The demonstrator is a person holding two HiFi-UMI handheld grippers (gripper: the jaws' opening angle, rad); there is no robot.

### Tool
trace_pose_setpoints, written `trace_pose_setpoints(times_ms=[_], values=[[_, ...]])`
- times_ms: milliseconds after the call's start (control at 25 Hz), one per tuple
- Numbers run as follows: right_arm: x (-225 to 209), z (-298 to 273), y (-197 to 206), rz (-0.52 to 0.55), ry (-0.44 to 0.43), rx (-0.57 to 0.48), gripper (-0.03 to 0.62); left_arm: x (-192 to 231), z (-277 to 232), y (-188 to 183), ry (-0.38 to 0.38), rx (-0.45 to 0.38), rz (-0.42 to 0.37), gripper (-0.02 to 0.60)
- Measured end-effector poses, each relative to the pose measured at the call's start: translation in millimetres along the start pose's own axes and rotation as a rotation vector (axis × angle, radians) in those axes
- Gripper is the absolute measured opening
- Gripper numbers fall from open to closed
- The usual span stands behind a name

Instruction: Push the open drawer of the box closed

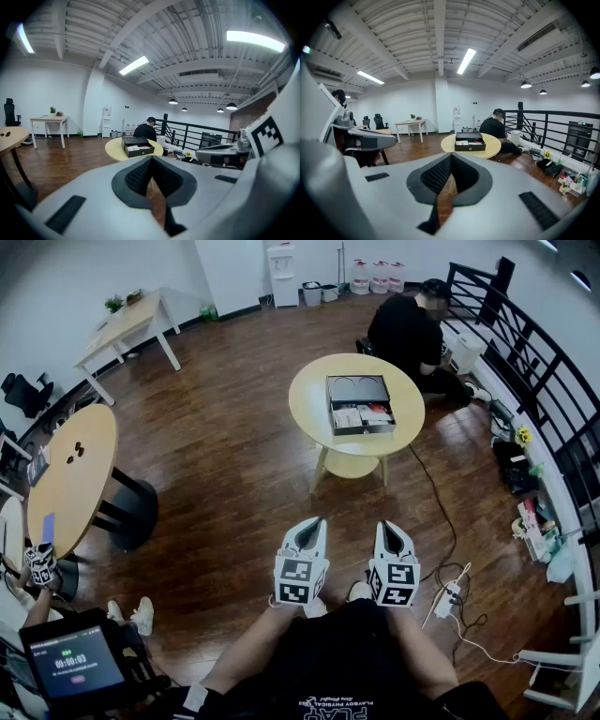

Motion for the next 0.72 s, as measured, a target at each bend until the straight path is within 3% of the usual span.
trace_pose_setpoints(times_ms=[720], values=[[13.5, -24.7, 1.3, 0.0, -0.027, -0.003, 0.005, 8.6, -5.1, 11.8, -0.006, 0.038, -0.018, -0.003]])
Point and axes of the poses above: the fingertips, and each gripper's own axes: z backward along the fingers, x to its left, y out of its underside, the point moved 4 cm from there along z, backward along the fingers, and after that the axes turned 10 degrees about -z, right-handed, at the moved point
